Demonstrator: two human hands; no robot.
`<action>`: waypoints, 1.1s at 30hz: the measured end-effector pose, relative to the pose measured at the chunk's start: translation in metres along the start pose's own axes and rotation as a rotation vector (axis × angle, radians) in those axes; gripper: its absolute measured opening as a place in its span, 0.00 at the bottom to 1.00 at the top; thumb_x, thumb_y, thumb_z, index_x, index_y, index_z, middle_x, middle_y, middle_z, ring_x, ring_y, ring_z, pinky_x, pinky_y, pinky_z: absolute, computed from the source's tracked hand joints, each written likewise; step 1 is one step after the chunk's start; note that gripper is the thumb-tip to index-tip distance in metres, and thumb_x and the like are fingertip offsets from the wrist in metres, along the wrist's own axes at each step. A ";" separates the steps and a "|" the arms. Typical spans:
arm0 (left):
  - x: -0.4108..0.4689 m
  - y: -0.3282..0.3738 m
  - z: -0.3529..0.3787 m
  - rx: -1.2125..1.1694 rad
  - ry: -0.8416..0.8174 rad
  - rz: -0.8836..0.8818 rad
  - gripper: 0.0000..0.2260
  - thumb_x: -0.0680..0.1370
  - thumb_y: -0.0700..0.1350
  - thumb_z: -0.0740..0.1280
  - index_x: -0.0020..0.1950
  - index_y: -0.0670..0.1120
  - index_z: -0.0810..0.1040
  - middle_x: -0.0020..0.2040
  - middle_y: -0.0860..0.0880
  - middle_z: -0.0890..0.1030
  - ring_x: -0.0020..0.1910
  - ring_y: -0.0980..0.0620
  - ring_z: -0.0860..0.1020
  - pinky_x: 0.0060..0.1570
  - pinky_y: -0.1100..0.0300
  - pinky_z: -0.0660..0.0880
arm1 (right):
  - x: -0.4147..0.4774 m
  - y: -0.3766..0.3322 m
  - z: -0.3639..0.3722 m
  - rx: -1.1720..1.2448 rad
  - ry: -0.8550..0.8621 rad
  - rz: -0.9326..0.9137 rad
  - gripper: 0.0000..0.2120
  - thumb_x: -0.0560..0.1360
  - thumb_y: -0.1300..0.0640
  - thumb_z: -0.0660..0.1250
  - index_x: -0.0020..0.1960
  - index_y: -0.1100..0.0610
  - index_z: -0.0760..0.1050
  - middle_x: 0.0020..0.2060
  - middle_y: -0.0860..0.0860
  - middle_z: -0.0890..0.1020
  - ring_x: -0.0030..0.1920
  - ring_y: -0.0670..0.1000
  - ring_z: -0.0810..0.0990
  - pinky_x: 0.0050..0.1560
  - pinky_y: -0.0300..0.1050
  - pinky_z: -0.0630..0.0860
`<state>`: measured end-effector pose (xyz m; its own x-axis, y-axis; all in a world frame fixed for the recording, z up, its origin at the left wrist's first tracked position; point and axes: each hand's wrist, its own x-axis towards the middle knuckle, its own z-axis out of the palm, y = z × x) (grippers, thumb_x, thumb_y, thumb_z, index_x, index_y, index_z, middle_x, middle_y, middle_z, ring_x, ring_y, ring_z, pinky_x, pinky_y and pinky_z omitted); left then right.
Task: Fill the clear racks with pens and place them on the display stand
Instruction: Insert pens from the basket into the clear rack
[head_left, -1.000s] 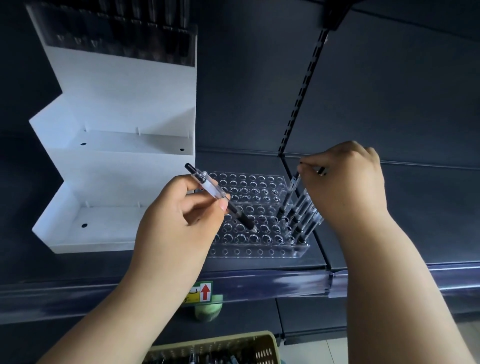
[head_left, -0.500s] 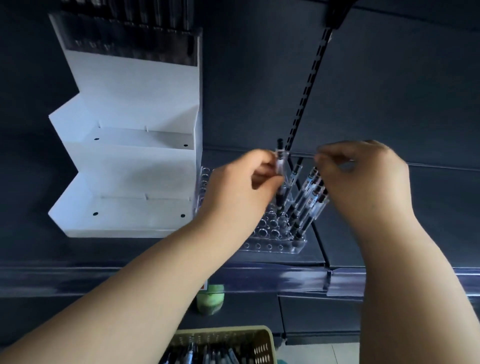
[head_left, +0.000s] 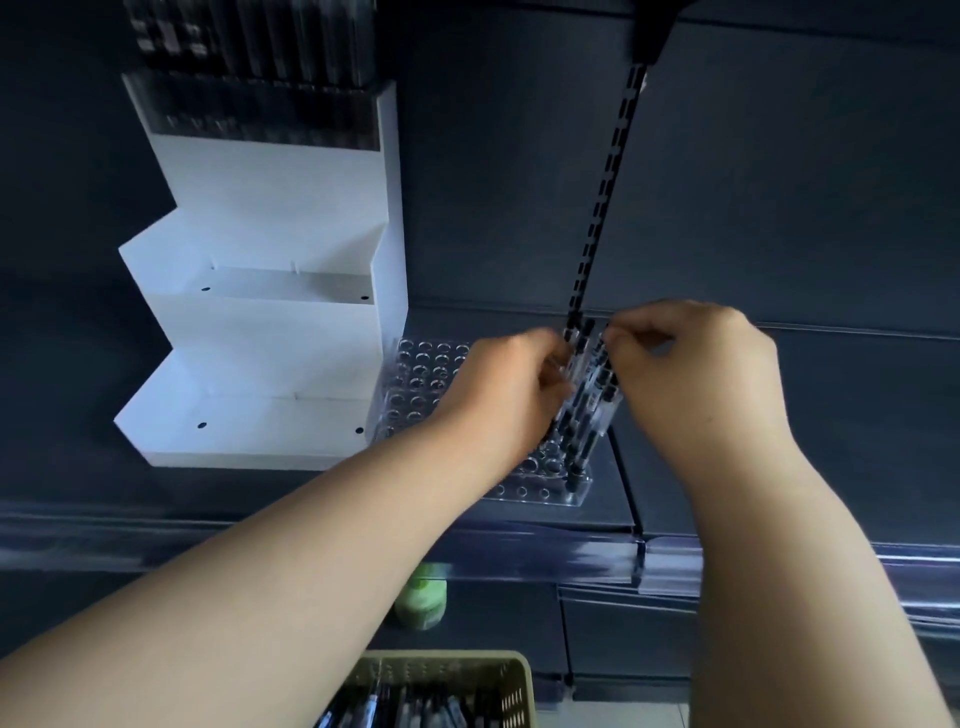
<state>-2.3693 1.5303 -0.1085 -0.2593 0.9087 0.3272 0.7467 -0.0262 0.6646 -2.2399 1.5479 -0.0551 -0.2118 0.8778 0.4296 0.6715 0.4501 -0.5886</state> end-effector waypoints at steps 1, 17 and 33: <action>-0.002 -0.001 0.004 0.013 -0.022 -0.013 0.08 0.74 0.42 0.71 0.51 0.48 0.80 0.36 0.57 0.77 0.36 0.56 0.77 0.41 0.68 0.71 | -0.001 0.000 0.000 0.010 -0.002 0.006 0.08 0.73 0.57 0.65 0.47 0.51 0.82 0.46 0.51 0.82 0.52 0.54 0.77 0.52 0.45 0.73; -0.013 -0.005 0.009 -0.093 -0.100 -0.142 0.05 0.76 0.41 0.68 0.51 0.44 0.77 0.43 0.49 0.81 0.43 0.51 0.79 0.47 0.59 0.77 | -0.011 -0.007 -0.002 0.026 -0.055 0.001 0.08 0.74 0.55 0.64 0.49 0.50 0.81 0.47 0.51 0.82 0.54 0.54 0.76 0.51 0.45 0.74; -0.104 -0.008 -0.088 0.624 -0.043 0.105 0.14 0.75 0.41 0.64 0.61 0.46 0.72 0.54 0.47 0.75 0.58 0.46 0.72 0.45 0.55 0.71 | -0.085 -0.061 0.027 -0.142 -0.216 -0.343 0.10 0.74 0.57 0.64 0.53 0.52 0.81 0.46 0.54 0.81 0.51 0.57 0.74 0.50 0.46 0.71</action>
<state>-2.4024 1.3991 -0.0886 -0.1502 0.9308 0.3333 0.9867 0.1201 0.1093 -2.2816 1.4499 -0.0742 -0.5732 0.7023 0.4221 0.6242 0.7080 -0.3303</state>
